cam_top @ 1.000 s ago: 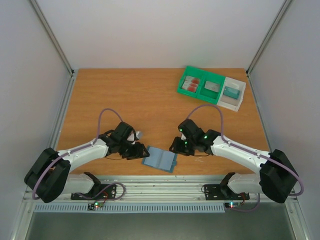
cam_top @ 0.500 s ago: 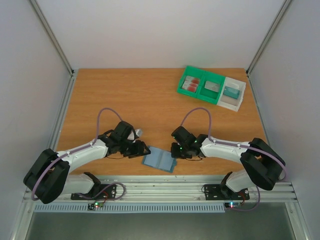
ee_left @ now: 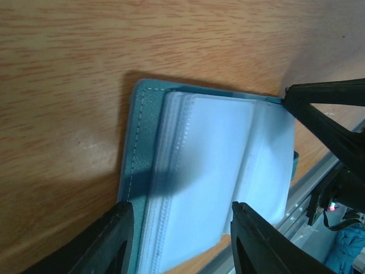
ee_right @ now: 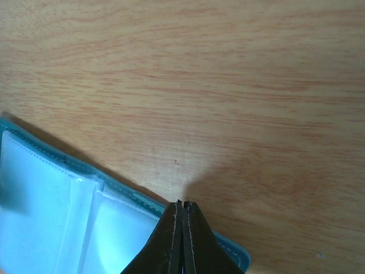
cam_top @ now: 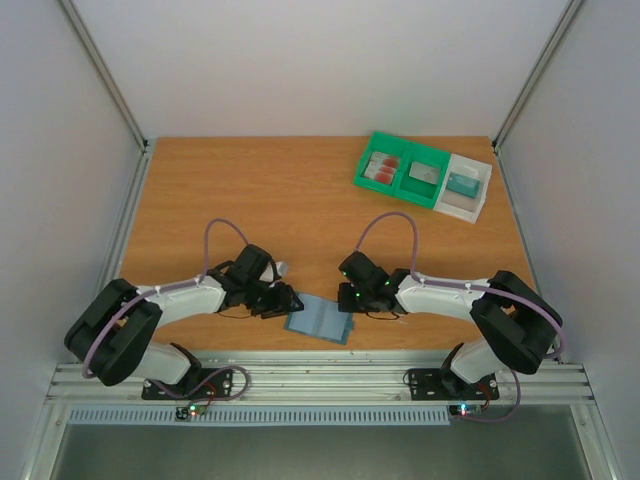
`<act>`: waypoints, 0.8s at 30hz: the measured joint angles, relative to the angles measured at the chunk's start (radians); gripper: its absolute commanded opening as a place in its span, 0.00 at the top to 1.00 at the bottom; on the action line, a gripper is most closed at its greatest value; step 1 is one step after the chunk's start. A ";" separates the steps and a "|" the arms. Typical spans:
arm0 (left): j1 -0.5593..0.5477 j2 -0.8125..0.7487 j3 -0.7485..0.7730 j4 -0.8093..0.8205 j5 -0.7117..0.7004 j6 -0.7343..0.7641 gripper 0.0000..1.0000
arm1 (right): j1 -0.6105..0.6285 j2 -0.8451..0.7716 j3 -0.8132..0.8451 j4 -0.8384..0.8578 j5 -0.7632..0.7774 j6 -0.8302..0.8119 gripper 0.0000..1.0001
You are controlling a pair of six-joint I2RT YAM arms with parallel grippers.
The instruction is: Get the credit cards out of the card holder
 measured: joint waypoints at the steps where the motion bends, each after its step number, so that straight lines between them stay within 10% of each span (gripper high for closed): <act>1: 0.000 0.010 0.000 0.006 0.000 0.000 0.53 | 0.000 0.000 0.001 0.001 0.008 -0.003 0.99; 16: -0.019 0.081 -0.011 0.138 0.037 -0.033 0.68 | 0.002 0.044 0.012 0.066 0.055 -0.016 0.98; 24: -0.035 0.023 -0.059 0.135 0.024 -0.083 0.69 | 0.002 -0.013 0.130 -0.154 0.062 -0.071 0.74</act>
